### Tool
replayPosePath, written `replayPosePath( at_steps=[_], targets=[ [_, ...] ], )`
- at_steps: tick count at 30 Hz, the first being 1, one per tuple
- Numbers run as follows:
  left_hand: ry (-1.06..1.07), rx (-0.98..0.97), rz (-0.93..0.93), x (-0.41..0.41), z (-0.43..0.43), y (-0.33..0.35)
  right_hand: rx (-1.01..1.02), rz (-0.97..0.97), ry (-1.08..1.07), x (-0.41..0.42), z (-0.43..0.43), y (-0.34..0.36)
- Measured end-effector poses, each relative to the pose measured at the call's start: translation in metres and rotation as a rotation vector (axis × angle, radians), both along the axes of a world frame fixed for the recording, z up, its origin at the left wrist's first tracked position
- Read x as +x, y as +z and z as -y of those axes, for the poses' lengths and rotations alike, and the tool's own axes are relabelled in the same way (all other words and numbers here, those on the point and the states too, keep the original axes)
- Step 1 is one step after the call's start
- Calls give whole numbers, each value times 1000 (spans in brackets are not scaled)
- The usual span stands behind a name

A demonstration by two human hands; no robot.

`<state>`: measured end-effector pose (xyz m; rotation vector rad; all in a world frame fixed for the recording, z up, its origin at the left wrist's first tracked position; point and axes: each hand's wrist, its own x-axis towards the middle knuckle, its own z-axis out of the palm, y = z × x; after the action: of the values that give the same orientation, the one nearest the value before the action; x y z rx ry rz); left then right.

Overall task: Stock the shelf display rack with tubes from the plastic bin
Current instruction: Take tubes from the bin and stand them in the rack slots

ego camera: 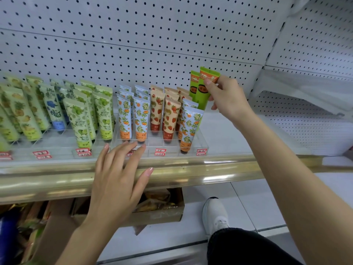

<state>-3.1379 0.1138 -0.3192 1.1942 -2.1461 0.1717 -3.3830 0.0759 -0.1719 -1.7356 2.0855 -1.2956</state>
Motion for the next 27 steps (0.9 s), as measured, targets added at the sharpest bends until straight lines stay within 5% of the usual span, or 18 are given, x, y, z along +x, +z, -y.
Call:
replayPosePath(
  at_steps=[27],
  targets=[
    [-3, 3, -12, 0, 0, 1, -4, 63, -10, -3, 2, -6]
  ],
)
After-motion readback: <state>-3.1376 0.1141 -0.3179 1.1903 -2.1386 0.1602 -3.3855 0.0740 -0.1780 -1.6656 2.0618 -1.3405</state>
